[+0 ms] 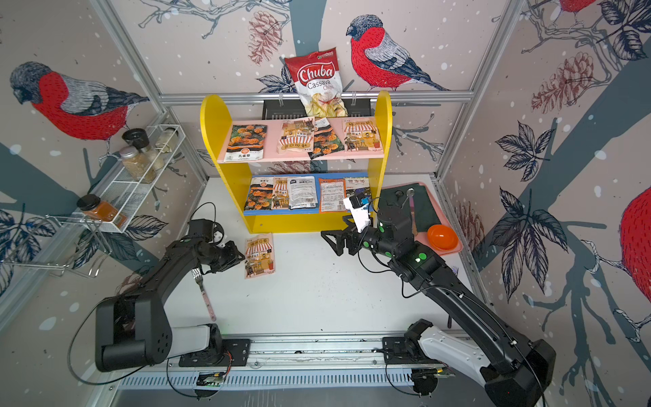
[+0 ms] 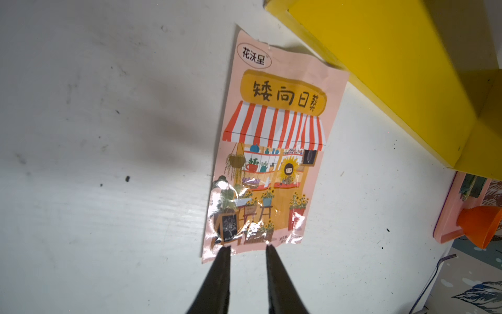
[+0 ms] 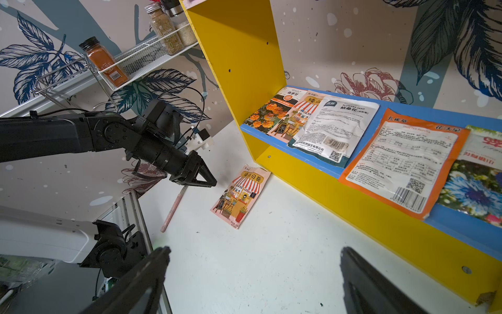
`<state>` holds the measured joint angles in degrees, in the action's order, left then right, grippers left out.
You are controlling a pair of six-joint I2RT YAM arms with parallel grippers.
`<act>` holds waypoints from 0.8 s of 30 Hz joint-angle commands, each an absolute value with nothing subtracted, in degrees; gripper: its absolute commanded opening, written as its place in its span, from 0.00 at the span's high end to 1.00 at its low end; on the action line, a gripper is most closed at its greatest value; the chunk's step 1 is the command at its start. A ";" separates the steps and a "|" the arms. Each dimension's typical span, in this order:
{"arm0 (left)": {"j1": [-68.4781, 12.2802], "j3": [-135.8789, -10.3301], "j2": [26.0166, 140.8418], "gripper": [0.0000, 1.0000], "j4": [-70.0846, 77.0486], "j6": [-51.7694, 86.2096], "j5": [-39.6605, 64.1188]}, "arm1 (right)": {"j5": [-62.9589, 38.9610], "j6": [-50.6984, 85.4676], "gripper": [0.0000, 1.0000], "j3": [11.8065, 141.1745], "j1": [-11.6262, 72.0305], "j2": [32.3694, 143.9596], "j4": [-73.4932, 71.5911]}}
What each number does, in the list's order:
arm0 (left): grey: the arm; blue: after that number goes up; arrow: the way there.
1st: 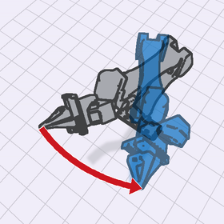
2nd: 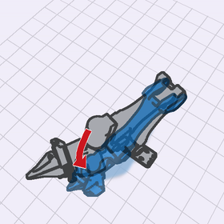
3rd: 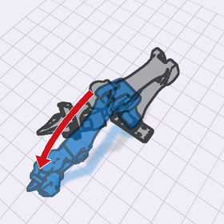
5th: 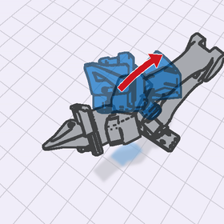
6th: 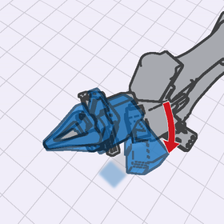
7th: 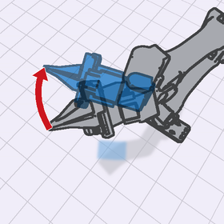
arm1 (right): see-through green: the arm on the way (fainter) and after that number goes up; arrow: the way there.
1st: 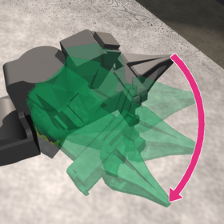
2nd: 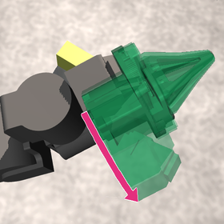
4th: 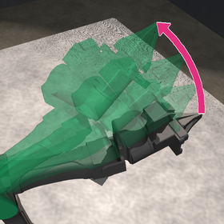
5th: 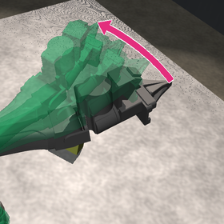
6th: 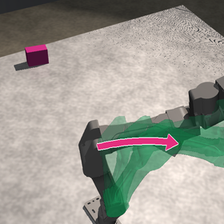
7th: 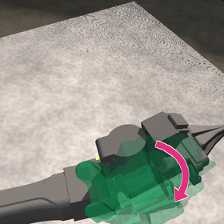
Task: Take the seed bag off the shelf
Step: Place the seed packet at the center of the board.
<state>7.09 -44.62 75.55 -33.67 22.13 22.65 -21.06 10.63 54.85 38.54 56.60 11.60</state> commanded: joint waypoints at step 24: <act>0.41 -65.09 60.38 0.75 -37.89 27.79 38.26 | -15.89 10.63 0.00 60.74 38.59 55.88 9.64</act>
